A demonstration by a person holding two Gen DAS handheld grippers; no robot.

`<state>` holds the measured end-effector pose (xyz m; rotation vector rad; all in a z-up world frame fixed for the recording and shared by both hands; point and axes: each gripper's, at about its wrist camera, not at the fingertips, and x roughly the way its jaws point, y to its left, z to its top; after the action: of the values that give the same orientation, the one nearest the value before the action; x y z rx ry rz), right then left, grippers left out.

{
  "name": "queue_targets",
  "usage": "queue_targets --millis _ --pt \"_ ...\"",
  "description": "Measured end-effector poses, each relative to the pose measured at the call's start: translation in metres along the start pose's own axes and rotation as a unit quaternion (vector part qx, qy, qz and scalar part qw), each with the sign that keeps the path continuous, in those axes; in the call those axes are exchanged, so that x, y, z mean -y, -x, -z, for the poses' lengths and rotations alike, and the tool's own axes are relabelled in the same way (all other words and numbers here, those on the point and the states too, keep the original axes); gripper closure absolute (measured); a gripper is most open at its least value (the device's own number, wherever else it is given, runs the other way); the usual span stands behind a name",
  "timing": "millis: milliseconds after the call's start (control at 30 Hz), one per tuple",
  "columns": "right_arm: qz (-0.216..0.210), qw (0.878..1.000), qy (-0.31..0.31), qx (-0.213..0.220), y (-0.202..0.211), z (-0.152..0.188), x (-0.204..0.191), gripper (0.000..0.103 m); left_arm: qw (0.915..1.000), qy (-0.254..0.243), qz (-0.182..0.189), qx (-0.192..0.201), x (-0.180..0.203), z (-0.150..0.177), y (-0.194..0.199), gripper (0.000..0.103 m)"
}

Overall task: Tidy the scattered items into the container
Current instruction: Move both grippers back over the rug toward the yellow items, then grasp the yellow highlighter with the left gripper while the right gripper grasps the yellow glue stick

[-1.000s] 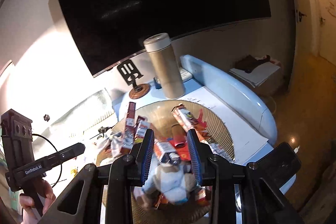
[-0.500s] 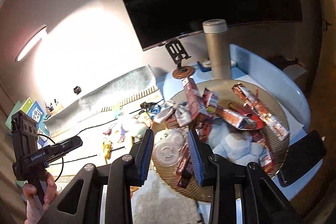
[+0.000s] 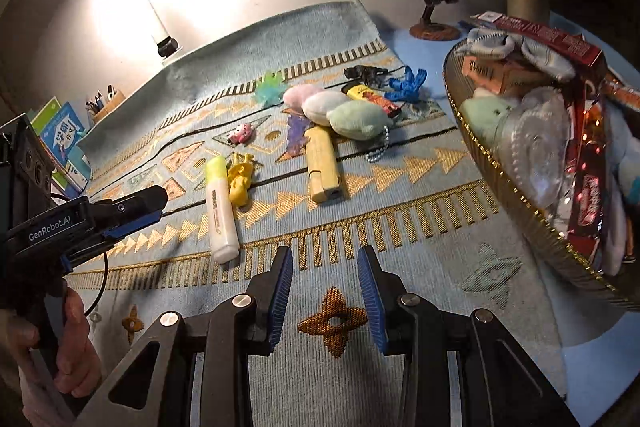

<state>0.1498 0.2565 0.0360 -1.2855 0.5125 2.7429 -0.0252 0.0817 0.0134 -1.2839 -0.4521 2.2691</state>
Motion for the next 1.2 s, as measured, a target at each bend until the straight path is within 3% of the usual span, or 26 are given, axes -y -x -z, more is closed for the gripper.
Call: queue_targets --millis 100,267,367,600,733,933,1067,1200 --pt "-0.003 1.0 -0.017 -0.004 -0.012 0.006 0.01 0.07 0.9991 -0.018 -0.037 0.004 0.016 0.004 -0.013 0.066" --pt "-0.047 0.997 -0.06 0.004 -0.011 0.004 0.031 0.07 0.9952 -0.044 -0.087 -0.008 0.038 0.009 -0.038 0.066" --pt "-0.061 0.996 -0.07 0.005 -0.01 0.003 0.035 0.07 0.9882 -0.065 -0.139 0.005 0.048 0.014 -0.045 0.066" --pt "-0.064 0.996 -0.067 0.004 -0.01 0.003 0.033 0.07 0.9711 -0.111 -0.212 0.003 0.044 0.02 -0.038 0.066" --pt "-0.043 0.998 -0.041 -0.01 -0.013 -0.003 0.026 0.07 0.9702 -0.106 -0.218 0.004 0.022 0.02 -0.021 0.066" --pt "-0.016 1.0 0.004 -0.025 -0.027 -0.033 0.004 0.07 0.9789 -0.081 -0.187 0.011 0.009 0.009 -0.017 0.066" --pt "0.024 0.998 0.051 -0.025 -0.046 -0.05 -0.012 0.07 0.9759 -0.108 -0.189 0.018 0.016 0.004 -0.028 0.066" --pt "0.038 0.997 0.059 -0.038 -0.068 -0.057 -0.014 0.07 0.9723 -0.124 -0.195 0.035 0.019 0.005 -0.035 0.064"
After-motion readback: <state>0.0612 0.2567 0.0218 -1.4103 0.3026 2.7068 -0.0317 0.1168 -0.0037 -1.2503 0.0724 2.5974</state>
